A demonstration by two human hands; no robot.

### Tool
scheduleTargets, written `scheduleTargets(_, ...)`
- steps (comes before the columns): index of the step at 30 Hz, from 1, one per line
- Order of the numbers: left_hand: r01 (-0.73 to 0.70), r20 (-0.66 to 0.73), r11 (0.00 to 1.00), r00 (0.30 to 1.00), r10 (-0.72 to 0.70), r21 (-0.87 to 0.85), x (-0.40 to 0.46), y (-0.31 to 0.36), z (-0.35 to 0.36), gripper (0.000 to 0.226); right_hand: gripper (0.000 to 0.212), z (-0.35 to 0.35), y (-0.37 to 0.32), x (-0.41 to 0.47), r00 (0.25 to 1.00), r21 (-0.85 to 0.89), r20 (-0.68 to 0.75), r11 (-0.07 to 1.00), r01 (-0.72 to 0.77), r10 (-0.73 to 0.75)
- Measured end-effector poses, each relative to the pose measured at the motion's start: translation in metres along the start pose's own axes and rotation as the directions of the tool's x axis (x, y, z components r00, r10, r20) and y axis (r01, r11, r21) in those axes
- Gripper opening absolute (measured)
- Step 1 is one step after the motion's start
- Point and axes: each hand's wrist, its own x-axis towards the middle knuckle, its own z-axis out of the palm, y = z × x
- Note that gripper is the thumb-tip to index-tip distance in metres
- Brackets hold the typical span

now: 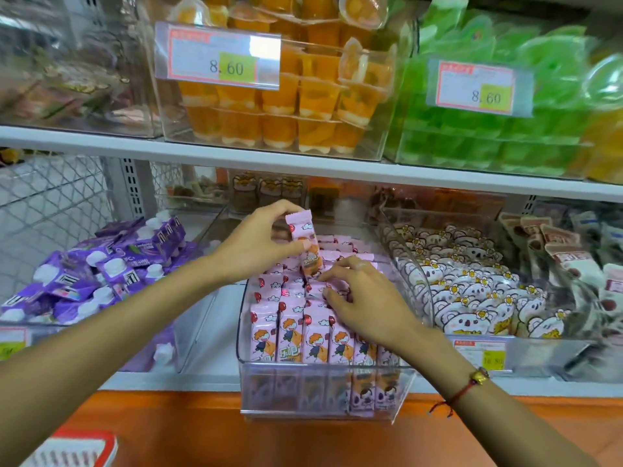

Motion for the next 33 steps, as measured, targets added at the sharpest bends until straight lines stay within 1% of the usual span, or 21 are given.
scheduleTargets(2,-0.003,0.038,0.998,0.999,0.001,0.069,0.008,0.003,-0.003,0.034,0.031,0.0,0.0,-0.003,1.0,-0.014,-0.001,1.0,0.007,-0.007)
scheduleTargets(4,-0.019,0.074,0.975,0.997,0.003,0.222,0.017,0.007,-0.006,0.035,0.032,-0.001,-0.001,-0.005,1.0,-0.019,-0.003,1.0,0.013,-0.013)
scheduleTargets(6,-0.057,0.157,0.912,0.988,-0.008,0.406,0.025,0.01,-0.005,0.034,0.033,-0.001,-0.002,-0.007,1.0,-0.02,-0.004,1.0,0.024,-0.024)
scheduleTargets(8,-0.091,0.212,0.849,0.977,-0.026,0.521,0.031,0.011,0.003,0.036,0.034,-0.001,-0.003,-0.007,1.0,-0.026,-0.007,0.999,0.029,-0.03)
scheduleTargets(11,-0.104,0.188,0.775,0.982,-0.02,0.623,0.035,0.005,0.019,0.049,0.035,-0.002,-0.003,-0.009,0.999,-0.018,0.0,0.999,0.034,-0.034)
scheduleTargets(13,-0.092,0.175,0.769,0.984,-0.026,0.632,0.037,0.001,0.023,0.048,0.037,-0.003,-0.003,-0.011,0.999,-0.012,0.003,0.999,0.042,-0.041)
scheduleTargets(15,-0.112,0.214,0.766,0.976,-0.035,0.633,0.038,-0.002,0.021,0.038,0.037,-0.003,-0.003,-0.012,0.999,-0.002,-0.024,0.999,0.049,-0.049)
scheduleTargets(17,-0.175,0.299,0.71,0.953,-0.052,0.682,0.037,-0.005,0.018,0.03,0.036,-0.004,-0.004,-0.013,0.998,0.0,-0.045,0.999,0.04,-0.04)
scheduleTargets(19,-0.258,0.407,0.622,0.907,-0.106,0.739,0.036,-0.008,0.017,0.026,0.036,-0.006,-0.006,-0.014,0.999,0.005,-0.037,1.0,0.029,-0.029)
scheduleTargets(20,-0.291,0.455,0.599,0.88,-0.14,0.746,0.035,-0.01,0.019,0.025,0.036,-0.007,-0.007,-0.014,0.999,0.004,-0.026,0.999,0.032,-0.032)
scheduleTargets(22,-0.299,0.497,0.617,0.85,-0.175,0.728,0.034,-0.011,0.02,0.027,0.035,-0.01,-0.008,-0.016,0.999,-0.015,-0.001,0.999,0.048,-0.048)
scheduleTargets(24,-0.248,0.451,0.669,0.88,-0.147,0.701,0.034,-0.007,0.019,0.029,0.039,-0.013,-0.009,-0.019,0.997,-0.055,0.034,0.996,0.067,-0.065)
scheduleTargets(26,-0.207,0.366,0.72,0.928,-0.07,0.663,0.034,-0.003,0.017,0.028,0.044,-0.016,-0.009,-0.022,0.995,-0.098,0.081,0.993,0.072,-0.064)
scheduleTargets(27,-0.204,0.355,0.737,0.933,-0.052,0.645,0.032,-0.001,0.017,0.028,0.045,-0.018,-0.009,-0.023,0.993,-0.107,0.098,0.992,0.071,-0.061)
scheduleTargets(29,-0.226,0.425,0.737,0.901,-0.091,0.637,0.029,0.002,0.018,0.027,0.042,-0.02,-0.009,-0.026,0.989,-0.12,0.129,0.989,0.082,-0.066)
scheduleTargets(31,-0.239,0.476,0.705,0.865,-0.158,0.668,0.024,0.002,0.022,0.028,0.04,-0.019,-0.009,-0.027,0.983,-0.147,0.17,0.985,0.095,-0.069)
scheduleTargets(33,-0.191,0.439,0.72,0.881,-0.174,0.668,0.02,0.001,0.024,0.026,0.041,-0.017,-0.01,-0.028,0.979,-0.149,0.199,0.986,0.077,-0.047)
